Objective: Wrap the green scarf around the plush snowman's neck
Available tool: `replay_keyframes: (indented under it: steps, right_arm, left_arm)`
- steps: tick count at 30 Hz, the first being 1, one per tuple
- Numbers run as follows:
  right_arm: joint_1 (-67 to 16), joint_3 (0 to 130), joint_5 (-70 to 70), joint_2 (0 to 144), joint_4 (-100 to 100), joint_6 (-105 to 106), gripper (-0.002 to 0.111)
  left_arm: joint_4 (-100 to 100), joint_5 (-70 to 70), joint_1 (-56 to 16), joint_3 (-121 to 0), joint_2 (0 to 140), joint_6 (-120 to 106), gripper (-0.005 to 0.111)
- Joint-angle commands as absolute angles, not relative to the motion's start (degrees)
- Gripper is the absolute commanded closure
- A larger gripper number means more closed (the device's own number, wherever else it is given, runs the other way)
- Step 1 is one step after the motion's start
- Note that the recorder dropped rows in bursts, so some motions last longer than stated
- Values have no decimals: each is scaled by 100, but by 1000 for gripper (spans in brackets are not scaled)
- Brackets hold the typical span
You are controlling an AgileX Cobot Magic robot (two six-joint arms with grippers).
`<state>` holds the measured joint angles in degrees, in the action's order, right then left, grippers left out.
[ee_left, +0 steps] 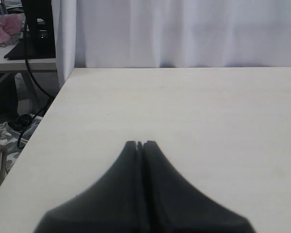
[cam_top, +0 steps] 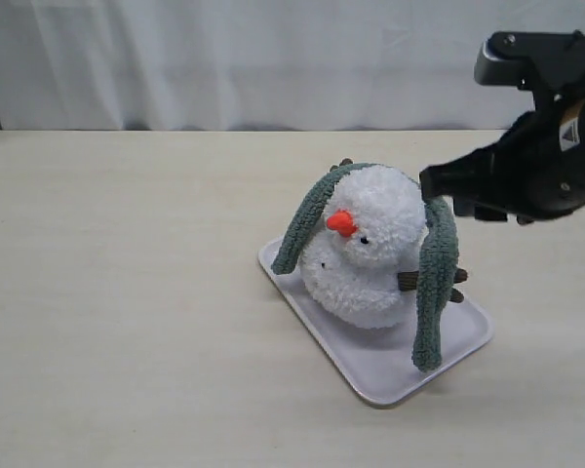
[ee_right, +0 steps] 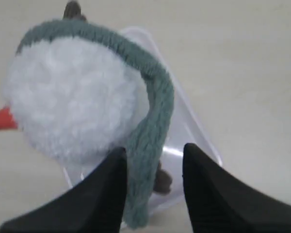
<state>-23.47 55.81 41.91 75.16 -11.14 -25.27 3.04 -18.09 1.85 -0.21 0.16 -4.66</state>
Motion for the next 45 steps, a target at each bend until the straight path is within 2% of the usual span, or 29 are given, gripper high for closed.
replay_keyframes:
  steps: [1,5,8,10,14,17,22,28,37,42,45]
  right_arm:
    - [-2349,4651,3692,7096,-295,-2080,69]
    - [-2349,3759,2584,7046,0,-2014,68]
    - [-2349,3350,1801,7147,41,-2014,59]
    - [-2349,3249,1590,7261,80,-2014,54]
    - [-2349,3239,1572,7611,108,-2014,53]
    - [-2574,3239,1355,7918,108,-2014,60]
    - [-2816,3276,614,8277,0,-2004,81]
    - [-2816,3406,656,8304,0,-2004,104]
    - [-2816,3532,651,8304,279,-2014,104]
    - [-3380,3777,315,8265,442,-2056,104]
    - [-3405,3777,207,8479,732,-2068,104]
  left_arm:
    - [306,-1742,194,0,0,-423,107]
    - [306,-1742,194,0,0,-423,107]
    - [306,-1742,194,0,0,-423,107]
    - [306,-1742,194,0,0,-423,107]
    - [306,-1742,194,0,0,-423,107]
    - [306,-1742,194,0,0,-423,107]
    - [306,-1742,194,0,0,-423,107]
    - [306,-1742,194,0,0,-423,107]
    - [306,-1742,194,0,0,-423,107]
    - [306,-1742,194,0,0,-423,107]
    - [306,-1742,194,0,0,-423,107]
